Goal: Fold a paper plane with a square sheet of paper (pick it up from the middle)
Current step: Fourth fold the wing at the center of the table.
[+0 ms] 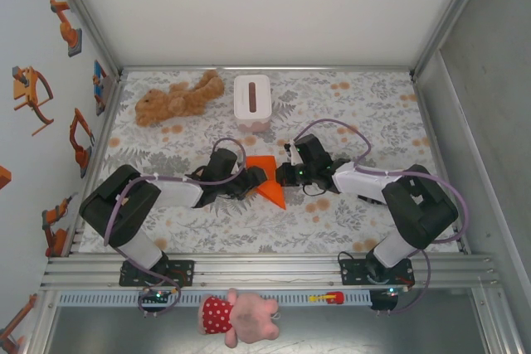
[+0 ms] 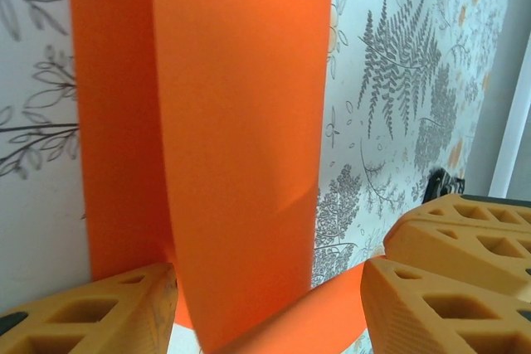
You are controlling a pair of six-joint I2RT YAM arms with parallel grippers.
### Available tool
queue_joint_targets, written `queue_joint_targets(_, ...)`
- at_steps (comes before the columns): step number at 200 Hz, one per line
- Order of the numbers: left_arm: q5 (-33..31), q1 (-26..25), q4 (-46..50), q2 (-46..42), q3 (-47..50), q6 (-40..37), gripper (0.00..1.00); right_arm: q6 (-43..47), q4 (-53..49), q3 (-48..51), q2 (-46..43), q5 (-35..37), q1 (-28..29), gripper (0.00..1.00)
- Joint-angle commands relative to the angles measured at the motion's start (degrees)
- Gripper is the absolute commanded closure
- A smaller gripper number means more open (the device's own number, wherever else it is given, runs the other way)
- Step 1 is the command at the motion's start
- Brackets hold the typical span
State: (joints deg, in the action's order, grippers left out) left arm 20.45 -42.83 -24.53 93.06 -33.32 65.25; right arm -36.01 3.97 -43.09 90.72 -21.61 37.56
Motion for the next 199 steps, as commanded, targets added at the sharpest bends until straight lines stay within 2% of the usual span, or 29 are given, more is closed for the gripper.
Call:
queue_joint_targets(1,2.41,-0.31,-3.93,0.35,0.2,-3.65,0.4,-0.65,0.64,0.64,-1.11,-0.05,-0.55,1.0)
queue_joint_targets(43,3.16,-0.25,-4.47,-0.2,0.55,-6.72,0.44,-0.68,-0.14,-0.13,0.88,0.42,-0.8,0.99)
queue_joint_targets(148,2.42,0.02,-4.05,-0.43,1.01,-8.19,0.73,-1.23,-2.05,-1.12,2.03,1.94,-1.32,0.92)
queue_joint_targets(169,2.33,0.26,-3.93,-0.59,1.11,-7.83,0.81,-1.04,-3.85,-1.46,1.16,3.88,-1.44,0.88)
queue_joint_targets(199,1.49,0.46,-2.43,-0.81,0.63,-7.44,0.88,0.59,-7.06,-1.71,-2.0,7.73,-1.75,0.73)
